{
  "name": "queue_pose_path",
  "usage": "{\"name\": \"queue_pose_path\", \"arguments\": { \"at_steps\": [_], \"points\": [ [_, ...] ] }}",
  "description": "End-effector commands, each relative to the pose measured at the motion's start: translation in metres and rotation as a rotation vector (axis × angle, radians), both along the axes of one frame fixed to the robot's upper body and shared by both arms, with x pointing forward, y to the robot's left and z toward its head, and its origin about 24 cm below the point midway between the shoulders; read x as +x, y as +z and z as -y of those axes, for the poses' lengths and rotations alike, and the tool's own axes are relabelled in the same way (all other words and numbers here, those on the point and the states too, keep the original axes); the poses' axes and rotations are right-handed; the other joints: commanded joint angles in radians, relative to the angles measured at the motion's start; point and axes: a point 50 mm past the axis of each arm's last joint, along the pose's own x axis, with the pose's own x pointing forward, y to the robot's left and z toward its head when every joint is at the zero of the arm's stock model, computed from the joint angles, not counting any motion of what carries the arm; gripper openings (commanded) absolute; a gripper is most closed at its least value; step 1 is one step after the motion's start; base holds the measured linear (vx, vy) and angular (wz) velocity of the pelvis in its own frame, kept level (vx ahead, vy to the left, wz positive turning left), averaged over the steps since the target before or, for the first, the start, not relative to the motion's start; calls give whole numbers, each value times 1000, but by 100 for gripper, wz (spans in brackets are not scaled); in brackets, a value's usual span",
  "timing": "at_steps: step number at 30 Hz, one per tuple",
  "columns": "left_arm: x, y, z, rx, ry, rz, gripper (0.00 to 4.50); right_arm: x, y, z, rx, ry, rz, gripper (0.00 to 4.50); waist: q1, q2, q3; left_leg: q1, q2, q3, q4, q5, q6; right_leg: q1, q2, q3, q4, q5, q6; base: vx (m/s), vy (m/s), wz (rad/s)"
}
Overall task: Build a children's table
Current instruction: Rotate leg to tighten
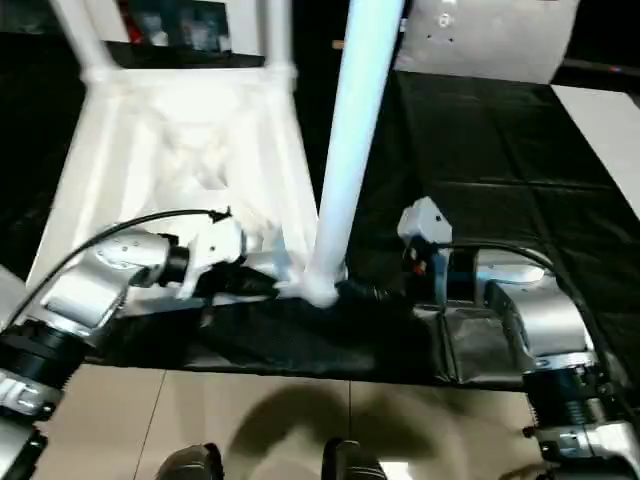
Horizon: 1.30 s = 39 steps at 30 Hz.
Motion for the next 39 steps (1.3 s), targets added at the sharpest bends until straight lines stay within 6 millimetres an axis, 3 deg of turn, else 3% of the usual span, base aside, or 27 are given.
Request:
{"name": "queue_pose_path", "arguments": {
  "at_steps": [1, 2, 3, 6, 7, 16, 24, 28, 30, 31, 32, 33, 35, 37, 38, 39],
  "points": [
    [-9, 0, 15, 31, -180, -30, 0, -3, 2, 1, 7, 87, -17, 406, -4, 1, -77, 15, 11, 18, -54, -105, 119, 67, -44, 26, -53, -47, -298, 0, 0, 0],
    [-9, 0, 15, 31, -180, -30, 0, -3, 2, 1, 7, 87, -17, 406, -3, 2, -78, 14, 11, 18, -53, -103, 117, 68, -45, 26, -51, -49, -299, 0, 0, 0],
    [-10, 0, 14, 42, -203, -31, 0, -4, 1, 1, 4, 114, -34, 394, -2, -6, -78, 13, 11, 18, -53, -98, 115, 69, -44, 25, -51, -46, -298, 0, 0, 0],
    [-11, 1, 14, 55, -247, -35, 0, -5, 0, -1, -3, 167, -62, 364, 1, -3, -79, 11, 12, 18, -52, -82, 114, 69, -45, 24, -47, -41, -297, 0, 0, 0],
    [-12, 2, 14, 61, -273, -32, 0, -6, -1, -4, 3, 203, -79, 359, 0, -9, -79, 9, 10, 19, -51, -83, 115, 70, -44, 23, -48, -44, -295, 0, 0, 0],
    [-12, 3, 16, 56, -302, -32, 0, -6, -5, -16, 53, 258, -100, 281, -1, -12, -81, 6, 10, 16, -51, -90, 102, 70, -48, 23, -49, -92, -279, 0, 0, 0],
    [-9, 2, 14, 23, -246, -50, 0, -11, -7, -21, 109, 246, -137, 218, -1, -11, -80, 6, 9, 17, -51, -76, 104, 70, -47, 23, -48, -76, -281, 0, 0, 0],
    [0, 3, 21, -54, -47, -55, 0, -11, -9, -36, 162, 93, -107, 207, -5, -12, -76, 5, 8, 15, -55, -101, 80, 68, -48, 23, -56, -139, -261, 0, 0, 0],
    [4, 2, 28, -95, 81, -42, 0, -6, -13, -45, 148, -59, -91, 206, -11, -8, -73, 2, 5, 12, -58, -122, 43, 67, -47, 23, -62, -219, -230, 0, 0, 0],
    [5, 1, 32, -116, 142, -38, 0, -2, -15, -48, 140, -137, -87, 204, -14, -9, -71, 0, 4, 12, -59, -123, 30, 66, -45, 23, -65, -235, -221, 0, 0, 0],
    [5, 1, 36, -141, 192, -46, 0, 2, -16, -52, 146, -226, -80, 204, -23, -11, -70, -2, 0, 9, -60, -148, 12, 66, -48, 21, -72, -307, -197, 0, 0, 0],
    [6, 0, 43, -167, 251, -48, 0, 7, -18, -55, 145, -325, -78, 202, -33, -15, -69, -11, -3, 5, -64, -150, -3, 70, -46, 19, -74, -357, -169, 0, 0, 0],
    [6, -2, 58, -204, 349, -51, 0, 13, -22, -60, 119, -504, -69, 198, -42, -15, -73, -6, -4, 6, -62, -153, 0, 65, -47, 20, -82, -380, -145, 0, 0, 0],
    [7, -3, 63, -213, 387, -45, 0, 15, -22, -63, 114, -556, -59, 197, -50, -15, -73, -6, -5, 9, -59, -139, 6, 61, -43, 22, -83, -346, -148, 0, 0, 0],
    [8, -3, 66, -218, 411, -40, 0, 16, -23, -64, 114, -587, -54, 197, -51, -16, -77, -6, -7, 8, -58, -125, 16, 65, -41, 22, -80, -311, -151, 0, 0, 0],
    [10, -2, 73, -248, 477, -37, 0, 19, -23, -67, 110, -671, -42, 197, -51, -14, -74, -3, -5, 12, -58, -124, 26, 59, -38, 23, -83, -285, -158, 0, 0, 0]
  ]
}}
